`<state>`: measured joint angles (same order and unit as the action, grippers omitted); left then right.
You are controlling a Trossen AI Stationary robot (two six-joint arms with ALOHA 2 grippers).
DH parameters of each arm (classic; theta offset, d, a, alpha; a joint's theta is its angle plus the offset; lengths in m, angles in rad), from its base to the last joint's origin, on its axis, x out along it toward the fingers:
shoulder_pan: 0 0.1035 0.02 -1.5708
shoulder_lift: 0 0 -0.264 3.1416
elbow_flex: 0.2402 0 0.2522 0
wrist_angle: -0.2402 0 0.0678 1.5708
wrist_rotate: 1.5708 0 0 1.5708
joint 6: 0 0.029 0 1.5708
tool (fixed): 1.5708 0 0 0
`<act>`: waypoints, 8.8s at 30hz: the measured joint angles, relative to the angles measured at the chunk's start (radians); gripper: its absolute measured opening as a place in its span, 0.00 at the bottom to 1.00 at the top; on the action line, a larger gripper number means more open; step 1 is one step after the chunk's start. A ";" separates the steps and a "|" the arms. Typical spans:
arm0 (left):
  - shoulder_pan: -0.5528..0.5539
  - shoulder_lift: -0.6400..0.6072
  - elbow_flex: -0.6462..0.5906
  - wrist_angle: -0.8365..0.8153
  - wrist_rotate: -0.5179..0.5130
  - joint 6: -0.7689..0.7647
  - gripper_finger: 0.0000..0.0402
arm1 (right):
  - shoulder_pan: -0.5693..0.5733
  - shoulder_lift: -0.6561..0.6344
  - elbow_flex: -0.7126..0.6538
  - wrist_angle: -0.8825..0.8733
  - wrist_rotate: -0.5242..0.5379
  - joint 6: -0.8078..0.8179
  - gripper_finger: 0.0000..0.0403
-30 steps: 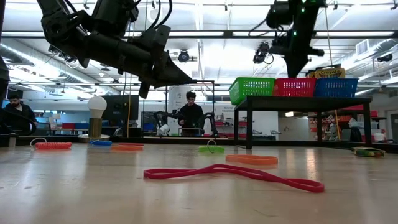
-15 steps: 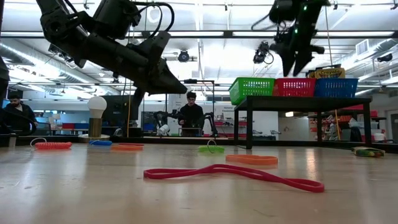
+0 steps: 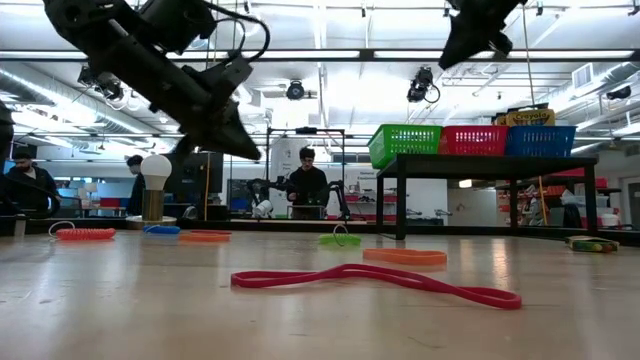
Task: Pick & Place Office Desk Supplies
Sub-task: Put the green spring keychain into the green bin, then put the orange rubber band into the red bin
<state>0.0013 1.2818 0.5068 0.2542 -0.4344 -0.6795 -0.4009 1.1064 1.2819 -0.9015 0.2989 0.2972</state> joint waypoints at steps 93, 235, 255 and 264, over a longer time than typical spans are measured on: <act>-0.158 0.195 0.114 0.036 0.104 -0.051 0.04 | 0.566 -0.033 -0.449 0.614 0.030 0.114 0.02; 0.070 0.195 0.018 0.482 0.106 0.151 0.02 | 0.397 0.041 -0.395 0.503 0.129 0.001 0.01; 0.040 0.194 0.169 -0.397 0.276 -0.129 0.19 | 0.658 0.028 -0.527 0.556 0.246 0.202 0.02; 0.065 0.190 0.170 -0.616 0.201 -0.179 0.31 | 0.660 0.027 -0.638 0.741 0.194 0.287 0.01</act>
<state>0.0666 1.4720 0.6765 -0.3622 -0.2337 -0.8582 0.2588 1.1332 0.6437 -0.1604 0.4927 0.5839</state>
